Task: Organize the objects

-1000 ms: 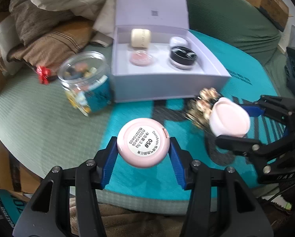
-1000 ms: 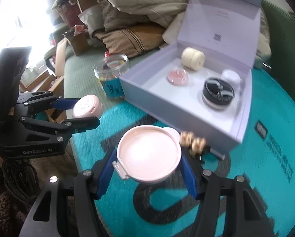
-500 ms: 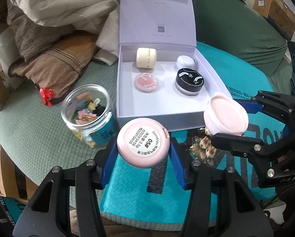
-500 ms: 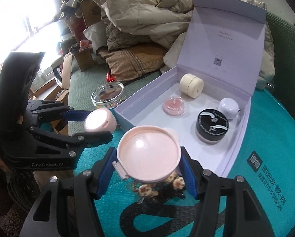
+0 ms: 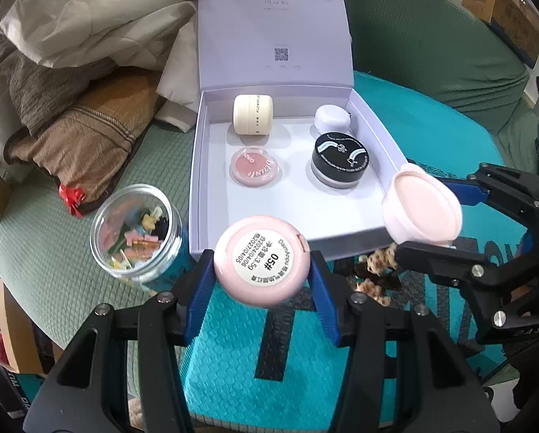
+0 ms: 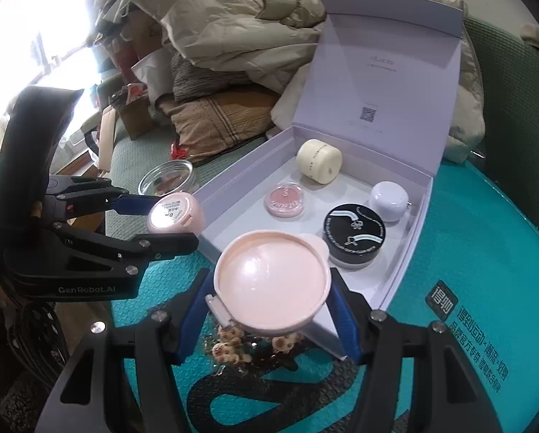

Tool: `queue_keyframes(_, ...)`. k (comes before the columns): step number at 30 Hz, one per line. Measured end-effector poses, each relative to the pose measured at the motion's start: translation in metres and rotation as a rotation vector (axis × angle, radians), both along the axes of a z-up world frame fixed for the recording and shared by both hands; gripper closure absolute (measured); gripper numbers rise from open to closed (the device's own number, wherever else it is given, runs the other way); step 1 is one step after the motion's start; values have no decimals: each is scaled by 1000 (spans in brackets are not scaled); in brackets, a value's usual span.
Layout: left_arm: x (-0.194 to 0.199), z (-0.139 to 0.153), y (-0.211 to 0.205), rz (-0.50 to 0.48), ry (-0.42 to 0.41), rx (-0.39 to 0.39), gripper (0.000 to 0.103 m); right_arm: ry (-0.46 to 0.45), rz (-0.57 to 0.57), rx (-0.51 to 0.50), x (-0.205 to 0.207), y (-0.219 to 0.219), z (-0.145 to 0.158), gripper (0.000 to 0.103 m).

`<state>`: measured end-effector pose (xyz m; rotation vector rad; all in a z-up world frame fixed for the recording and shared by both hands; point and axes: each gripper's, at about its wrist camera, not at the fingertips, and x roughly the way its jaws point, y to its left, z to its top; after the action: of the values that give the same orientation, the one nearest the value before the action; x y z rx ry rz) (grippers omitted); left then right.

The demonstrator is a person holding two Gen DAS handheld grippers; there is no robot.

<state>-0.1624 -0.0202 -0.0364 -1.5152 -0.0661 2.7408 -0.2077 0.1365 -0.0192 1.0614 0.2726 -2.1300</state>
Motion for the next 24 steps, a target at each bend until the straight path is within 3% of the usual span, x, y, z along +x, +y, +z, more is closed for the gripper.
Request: queue_keyframes(24,-65,-20,10,-65,-50,-66,53,13,-15,60,-53,-8,-12,40)
